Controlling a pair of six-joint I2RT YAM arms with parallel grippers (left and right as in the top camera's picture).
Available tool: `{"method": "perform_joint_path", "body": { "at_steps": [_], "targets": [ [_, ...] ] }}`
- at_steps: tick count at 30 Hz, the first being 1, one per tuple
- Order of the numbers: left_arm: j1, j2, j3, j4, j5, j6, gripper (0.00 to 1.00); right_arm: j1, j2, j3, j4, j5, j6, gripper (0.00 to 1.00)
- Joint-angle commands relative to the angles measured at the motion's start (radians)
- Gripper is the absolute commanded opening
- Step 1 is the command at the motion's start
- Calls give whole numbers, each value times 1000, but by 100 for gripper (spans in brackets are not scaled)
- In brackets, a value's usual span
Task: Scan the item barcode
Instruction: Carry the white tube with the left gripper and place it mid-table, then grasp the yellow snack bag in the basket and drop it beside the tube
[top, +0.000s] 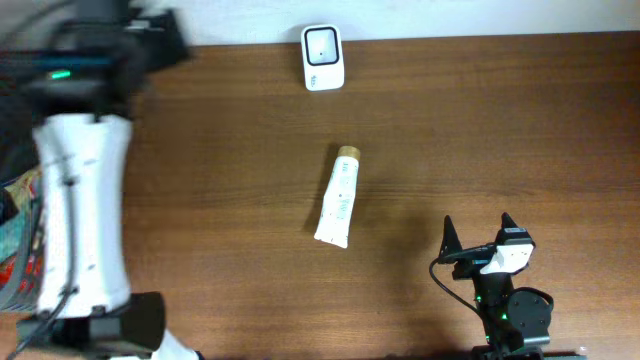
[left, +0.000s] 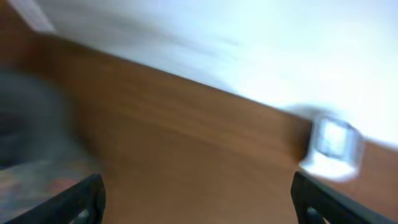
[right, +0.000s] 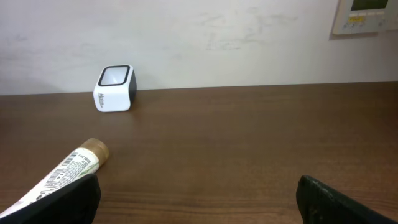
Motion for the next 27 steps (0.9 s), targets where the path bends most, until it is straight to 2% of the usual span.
{"method": "perform_joint_path", "body": {
  "at_steps": [1,6,8,10,12,15,19,22,24,26,27],
  "targets": [
    [224,-6,5,-26,-55,12,91,-6,-8,-8,-2,-2,-7,99],
    [503,29,-133,-24,-96,-18,88,-6,-8,-8,-2,-2,-7,99],
    [560,51,-225,2,-104,-18,88,-6,-8,-8,-2,-2,-7,99],
    [600,73,-315,47,-31,18,89,-6,-8,-8,-2,-2,-7,99],
    [631,108,-370,68,55,66,88,-6,-8,-8,-2,-2,-7,99],
    [658,184,-399,68,72,89,87,-6,-7,-8,-2,-2,-7,99],
    [658,296,-399,91,199,216,88,-6,-8,-8,-2,-2,-7,99],
    [658,360,-402,82,190,218,88,-6,-8,-8,-2,-2,-7,99],
    [658,391,-419,74,121,218,84,-6,-8,-8,-2,-2,-7,99],
    [658,403,-420,68,111,217,57,-6,-7,-8,-2,-2,-7,99],
    [658,402,-419,71,111,217,30,-6,-8,-8,-2,-2,-7,99]
  ]
}}
